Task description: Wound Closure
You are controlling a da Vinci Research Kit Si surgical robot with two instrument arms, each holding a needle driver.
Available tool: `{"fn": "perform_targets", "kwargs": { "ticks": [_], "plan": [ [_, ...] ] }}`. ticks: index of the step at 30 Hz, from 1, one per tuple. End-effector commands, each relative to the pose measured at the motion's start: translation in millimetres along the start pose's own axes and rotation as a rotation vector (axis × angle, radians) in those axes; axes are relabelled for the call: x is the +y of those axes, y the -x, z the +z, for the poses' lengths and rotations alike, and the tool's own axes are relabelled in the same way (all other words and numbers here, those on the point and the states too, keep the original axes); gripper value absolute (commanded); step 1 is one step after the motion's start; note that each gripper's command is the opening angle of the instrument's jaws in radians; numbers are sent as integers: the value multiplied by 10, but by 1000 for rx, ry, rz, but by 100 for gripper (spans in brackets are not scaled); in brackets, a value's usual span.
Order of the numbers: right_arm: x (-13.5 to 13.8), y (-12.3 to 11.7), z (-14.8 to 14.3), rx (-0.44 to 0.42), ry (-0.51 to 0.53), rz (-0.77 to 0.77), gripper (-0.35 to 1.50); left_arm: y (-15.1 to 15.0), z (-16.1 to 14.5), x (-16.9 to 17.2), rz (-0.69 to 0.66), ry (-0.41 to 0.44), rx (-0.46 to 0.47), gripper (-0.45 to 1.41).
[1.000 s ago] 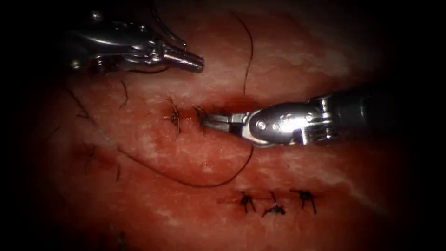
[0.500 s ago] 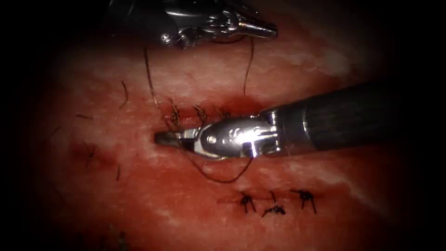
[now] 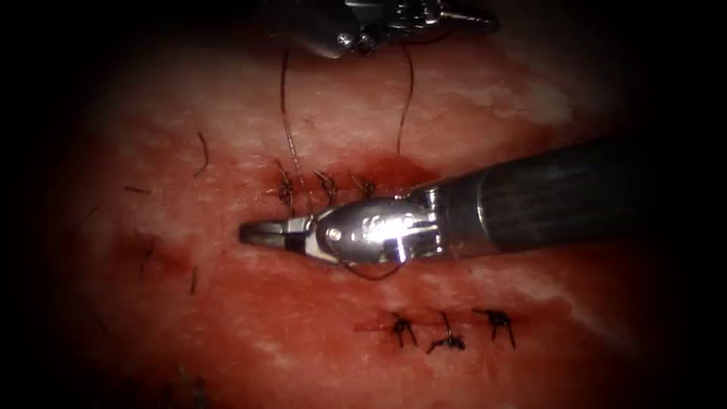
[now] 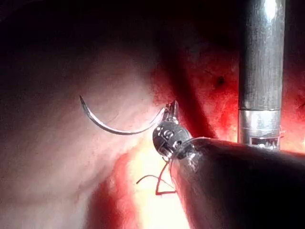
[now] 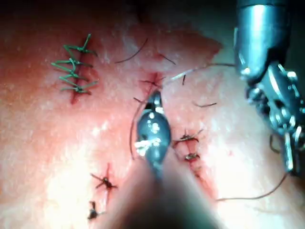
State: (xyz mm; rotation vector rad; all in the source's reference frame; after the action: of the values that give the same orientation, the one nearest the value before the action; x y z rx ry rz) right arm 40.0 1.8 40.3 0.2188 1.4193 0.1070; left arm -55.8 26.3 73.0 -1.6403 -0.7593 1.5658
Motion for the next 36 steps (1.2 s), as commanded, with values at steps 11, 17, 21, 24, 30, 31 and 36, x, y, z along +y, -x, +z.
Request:
{"fn": "perform_targets", "kwargs": {
  "ticks": [11,17,21,24,30,31,36],
  "plan": [
    [1,-23,2,194,113,86,71,62,12,-60,55,24,37,-45],
    [12,-40,-9,297,181,125,96,92,12,-77,71,32,46,-45],
    [15,-51,-19,361,208,137,98,105,15,-81,83,38,42,-45],
    [16,-60,-29,410,223,146,96,109,17,-84,88,44,41,-45],
    [23,-63,-49,445,304,169,99,114,9,-79,83,63,33,-45],
    [26,-62,-54,441,320,175,99,114,6,-78,83,66,32,-45],
    [40,-56,-80,424,416,185,101,116,-4,-75,96,79,46,-45]
  ]
}}
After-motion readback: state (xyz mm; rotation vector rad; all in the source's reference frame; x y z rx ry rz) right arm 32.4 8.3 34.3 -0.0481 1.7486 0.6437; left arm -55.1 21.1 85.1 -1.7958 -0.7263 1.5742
